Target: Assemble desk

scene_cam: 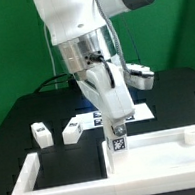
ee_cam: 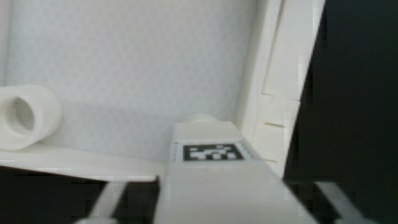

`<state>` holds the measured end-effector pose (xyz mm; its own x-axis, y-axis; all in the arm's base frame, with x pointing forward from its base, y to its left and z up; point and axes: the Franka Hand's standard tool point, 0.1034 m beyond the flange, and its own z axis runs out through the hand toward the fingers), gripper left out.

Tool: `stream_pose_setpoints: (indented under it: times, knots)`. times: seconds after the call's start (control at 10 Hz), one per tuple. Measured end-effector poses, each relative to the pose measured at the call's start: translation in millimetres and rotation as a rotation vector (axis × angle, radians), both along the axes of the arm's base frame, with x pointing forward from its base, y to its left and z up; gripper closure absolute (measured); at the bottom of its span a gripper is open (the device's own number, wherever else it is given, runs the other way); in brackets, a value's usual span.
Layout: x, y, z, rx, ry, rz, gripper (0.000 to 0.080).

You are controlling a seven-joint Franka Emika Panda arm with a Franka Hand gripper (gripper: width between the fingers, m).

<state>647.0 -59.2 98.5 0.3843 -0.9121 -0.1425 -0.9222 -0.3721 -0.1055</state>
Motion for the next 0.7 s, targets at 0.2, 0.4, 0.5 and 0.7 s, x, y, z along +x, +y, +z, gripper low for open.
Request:
stream_pose_setpoints:
  times: [0.2, 0.4, 0.5, 0.7]
  knots:
    - [2.5, 7.9, 6.1, -0.017, -0.020, 0.278, 0.0191]
    - [2.3, 5.7, 5.3, -0.023, -0.042, 0.401, 0.0158]
    - [2.2, 5.7, 5.3, -0.024, -0.050, 0.448, 0.0152]
    - [6.0, 3.2, 6.8, -0.108, -0.085, 0.816, 0.0150]
